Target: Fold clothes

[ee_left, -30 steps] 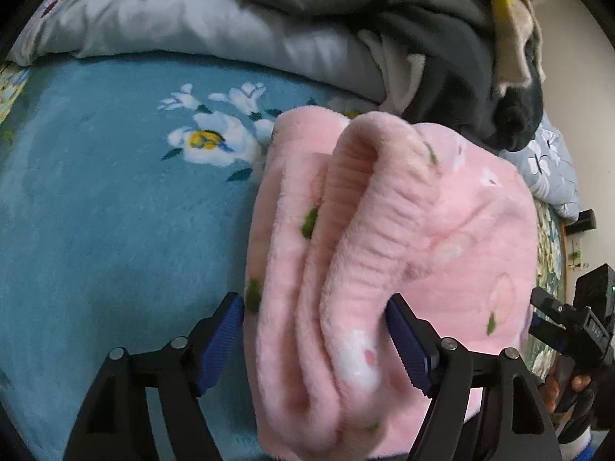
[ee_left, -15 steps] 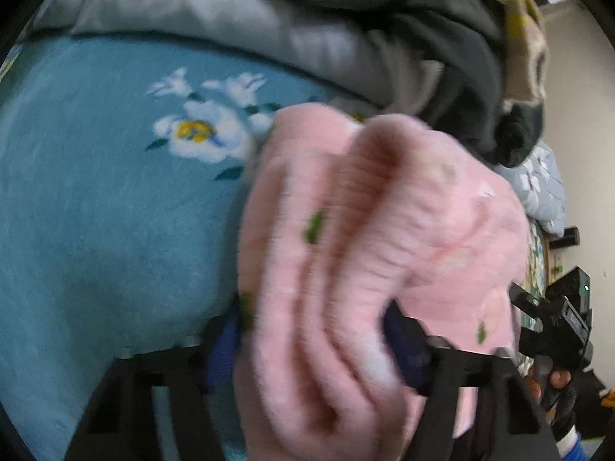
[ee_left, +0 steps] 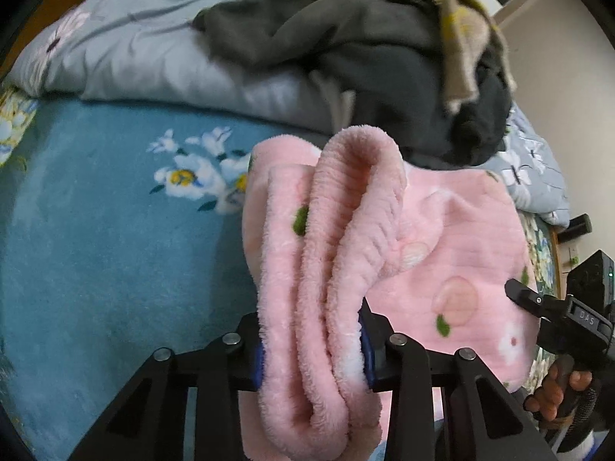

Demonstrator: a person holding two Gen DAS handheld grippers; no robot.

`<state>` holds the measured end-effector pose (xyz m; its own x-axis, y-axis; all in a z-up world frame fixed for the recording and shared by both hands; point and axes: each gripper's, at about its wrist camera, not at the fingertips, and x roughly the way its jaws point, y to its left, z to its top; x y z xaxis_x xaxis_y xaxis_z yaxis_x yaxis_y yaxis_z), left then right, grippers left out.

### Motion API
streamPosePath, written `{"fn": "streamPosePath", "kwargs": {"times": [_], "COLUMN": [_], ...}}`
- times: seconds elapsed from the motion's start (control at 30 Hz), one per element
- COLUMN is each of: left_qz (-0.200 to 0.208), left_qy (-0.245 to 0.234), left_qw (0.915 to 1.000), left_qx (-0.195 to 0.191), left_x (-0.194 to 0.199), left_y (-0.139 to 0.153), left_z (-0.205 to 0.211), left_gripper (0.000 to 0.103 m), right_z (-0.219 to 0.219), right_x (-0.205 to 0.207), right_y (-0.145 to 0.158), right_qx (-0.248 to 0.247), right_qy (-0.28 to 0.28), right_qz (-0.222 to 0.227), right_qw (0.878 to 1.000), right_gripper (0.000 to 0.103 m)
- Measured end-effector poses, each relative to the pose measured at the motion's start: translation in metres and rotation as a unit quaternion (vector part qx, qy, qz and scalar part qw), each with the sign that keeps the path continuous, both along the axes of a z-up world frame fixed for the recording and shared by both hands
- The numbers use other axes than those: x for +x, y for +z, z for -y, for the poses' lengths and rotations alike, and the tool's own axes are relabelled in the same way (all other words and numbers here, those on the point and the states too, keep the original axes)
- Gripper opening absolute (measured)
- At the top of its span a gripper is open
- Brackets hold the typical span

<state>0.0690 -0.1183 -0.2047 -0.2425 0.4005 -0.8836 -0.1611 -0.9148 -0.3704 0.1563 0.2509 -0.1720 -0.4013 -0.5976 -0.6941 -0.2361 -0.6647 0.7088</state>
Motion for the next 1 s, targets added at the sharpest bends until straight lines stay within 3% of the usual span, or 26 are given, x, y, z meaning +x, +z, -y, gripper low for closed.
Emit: {"fn": "streamPosePath", "kwargs": {"times": [0.17,0.37,0.73,1.0], "left_qz": [-0.025,-0.048,-0.039,-0.016], "left_qy": [0.004,0.006,0.098,0.155], "left_qw": [0.9996,0.9988,0.9908,0.9775], "left_qx": [0.013,-0.001,-0.086,-0.142], "left_x": [-0.014,-0.004,0.012,-0.025], "left_y": [0.023,0.051,0.072,0.042], "left_z": [0.001,0.055,0.266,0.368], "left_gripper": [0.038,0.038,0.038,0.038], "right_z": [0.003,0.047,0.258,0.399], "right_x": [-0.007,-0.015,-0.064,-0.087], "right_y": [0.028,0.047,0.035,0.011], "right_qx": [0.005,0.004,-0.012,-0.017], "right_qy": [0.015,0.06,0.222,0.305], "right_qz": [-0.028,-0.038,-0.004,0.024], "right_qw": [0.999,0.997,0.975,0.952], "right_gripper": [0.034,0.034,0.034,0.034]}}
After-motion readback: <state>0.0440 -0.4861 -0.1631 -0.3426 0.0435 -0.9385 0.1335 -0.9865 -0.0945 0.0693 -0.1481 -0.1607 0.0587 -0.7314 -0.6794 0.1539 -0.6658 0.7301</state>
